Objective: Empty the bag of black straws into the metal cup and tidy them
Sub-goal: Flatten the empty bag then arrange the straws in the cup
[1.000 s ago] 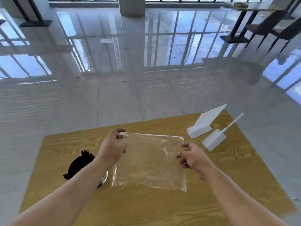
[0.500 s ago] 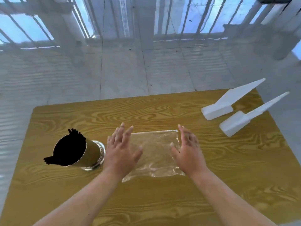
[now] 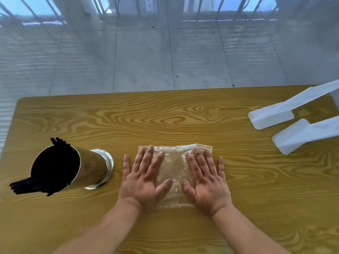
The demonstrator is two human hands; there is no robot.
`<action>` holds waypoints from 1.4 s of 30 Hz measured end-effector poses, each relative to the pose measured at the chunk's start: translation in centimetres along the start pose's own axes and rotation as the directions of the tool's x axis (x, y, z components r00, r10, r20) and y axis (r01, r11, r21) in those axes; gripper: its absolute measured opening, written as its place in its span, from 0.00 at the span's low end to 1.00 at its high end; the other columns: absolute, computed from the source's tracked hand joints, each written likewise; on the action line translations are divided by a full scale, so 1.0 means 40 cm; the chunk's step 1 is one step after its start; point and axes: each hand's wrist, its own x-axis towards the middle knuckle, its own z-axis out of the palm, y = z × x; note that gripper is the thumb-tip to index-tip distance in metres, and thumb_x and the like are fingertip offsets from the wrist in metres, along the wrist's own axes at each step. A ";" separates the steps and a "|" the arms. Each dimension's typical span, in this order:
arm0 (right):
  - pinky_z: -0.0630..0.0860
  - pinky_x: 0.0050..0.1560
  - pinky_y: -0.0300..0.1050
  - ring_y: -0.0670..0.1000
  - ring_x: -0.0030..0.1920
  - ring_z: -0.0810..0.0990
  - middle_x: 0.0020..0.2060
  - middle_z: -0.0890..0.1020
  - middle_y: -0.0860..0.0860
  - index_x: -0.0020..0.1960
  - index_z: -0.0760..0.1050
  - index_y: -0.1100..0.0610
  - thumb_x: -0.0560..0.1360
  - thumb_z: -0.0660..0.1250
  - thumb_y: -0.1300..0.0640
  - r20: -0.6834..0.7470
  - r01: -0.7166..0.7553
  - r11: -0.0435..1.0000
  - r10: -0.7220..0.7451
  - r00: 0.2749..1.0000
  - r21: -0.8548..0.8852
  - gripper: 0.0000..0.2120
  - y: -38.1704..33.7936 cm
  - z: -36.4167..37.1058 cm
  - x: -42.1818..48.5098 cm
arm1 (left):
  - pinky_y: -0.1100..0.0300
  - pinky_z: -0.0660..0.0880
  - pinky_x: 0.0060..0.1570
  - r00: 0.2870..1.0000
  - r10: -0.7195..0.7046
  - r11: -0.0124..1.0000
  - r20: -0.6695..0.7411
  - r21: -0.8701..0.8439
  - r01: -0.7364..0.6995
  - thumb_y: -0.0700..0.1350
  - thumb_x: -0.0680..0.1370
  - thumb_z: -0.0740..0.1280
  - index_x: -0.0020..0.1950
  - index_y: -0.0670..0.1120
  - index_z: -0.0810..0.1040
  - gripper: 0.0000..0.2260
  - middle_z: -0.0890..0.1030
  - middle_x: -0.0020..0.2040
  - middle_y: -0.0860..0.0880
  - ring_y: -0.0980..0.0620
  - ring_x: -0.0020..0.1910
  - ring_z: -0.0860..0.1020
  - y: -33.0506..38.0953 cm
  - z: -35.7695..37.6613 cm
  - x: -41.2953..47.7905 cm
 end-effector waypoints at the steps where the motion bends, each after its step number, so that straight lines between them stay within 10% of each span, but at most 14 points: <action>1: 0.42 0.82 0.69 0.59 0.87 0.45 0.88 0.50 0.51 0.87 0.48 0.48 0.82 0.51 0.34 0.005 -0.001 1.000 0.001 1.000 -0.004 0.38 -0.001 -0.001 0.002 | 0.32 0.45 0.78 1.000 0.008 1.000 -0.006 0.005 -0.008 0.75 0.78 0.49 0.85 0.61 0.49 0.38 0.50 0.86 0.52 0.47 0.85 0.47 0.000 0.000 0.001; 10: 0.19 0.76 0.61 0.55 0.79 0.19 0.81 0.24 0.48 0.80 0.22 0.38 0.81 0.38 0.29 0.230 -0.095 0.989 0.119 0.966 -0.109 0.36 -0.030 -0.065 0.018 | 0.36 0.30 0.77 0.978 -0.037 0.994 0.204 0.109 0.015 0.75 0.78 0.37 0.81 0.62 0.33 0.35 0.32 0.83 0.51 0.48 0.80 0.25 0.012 -0.073 0.005; 14: 0.28 0.80 0.60 0.58 0.84 0.30 0.86 0.36 0.50 0.85 0.33 0.45 0.81 0.44 0.32 0.228 -0.133 0.986 0.154 0.962 -0.104 0.39 -0.067 -0.122 0.022 | 0.41 0.32 0.79 0.976 -0.011 0.994 0.218 0.110 -0.013 0.71 0.80 0.42 0.81 0.58 0.32 0.35 0.35 0.84 0.50 0.46 0.82 0.32 0.009 -0.152 -0.022; 18: 0.39 0.84 0.59 0.57 0.86 0.43 0.87 0.50 0.51 0.86 0.47 0.47 0.81 0.52 0.35 0.164 -0.159 0.987 0.157 0.974 0.000 0.38 -0.131 -0.185 0.022 | 0.47 0.49 0.82 0.980 0.044 0.997 0.194 0.048 -0.054 0.66 0.82 0.51 0.85 0.53 0.54 0.33 0.55 0.86 0.49 0.46 0.84 0.53 0.022 -0.248 -0.047; 23: 0.61 0.80 0.52 0.54 0.80 0.65 0.78 0.73 0.51 0.82 0.64 0.51 0.79 0.54 0.37 0.041 -0.156 0.980 0.152 0.987 0.123 0.34 -0.221 -0.256 0.019 | 0.49 0.80 0.54 0.986 0.163 0.984 -0.038 -0.072 -0.166 0.54 0.76 0.69 0.67 0.47 0.80 0.21 0.83 0.62 0.48 0.44 0.56 0.81 0.029 -0.371 -0.080; 33: 0.67 0.75 0.47 0.53 0.73 0.73 0.71 0.78 0.49 0.75 0.73 0.52 0.81 0.68 0.49 -0.086 0.010 0.960 0.015 0.996 0.280 0.24 -0.434 -0.341 0.030 | 0.49 0.81 0.50 0.899 0.228 0.957 -0.374 -0.083 -0.277 0.47 0.74 0.75 0.59 0.47 0.82 0.14 0.83 0.58 0.50 0.45 0.54 0.82 -0.042 -0.542 -0.114; 42: 0.79 0.60 0.46 0.42 0.56 0.77 0.61 0.76 0.41 0.76 0.70 0.46 0.82 0.66 0.43 -0.034 -0.026 0.885 0.047 0.998 0.466 0.24 -0.591 -0.372 0.061 | 0.49 0.71 0.70 0.968 -0.055 0.988 -0.246 -0.155 0.017 0.58 0.76 0.71 0.76 0.52 0.70 0.30 0.73 0.74 0.51 0.47 0.73 0.71 -0.226 -0.676 -0.101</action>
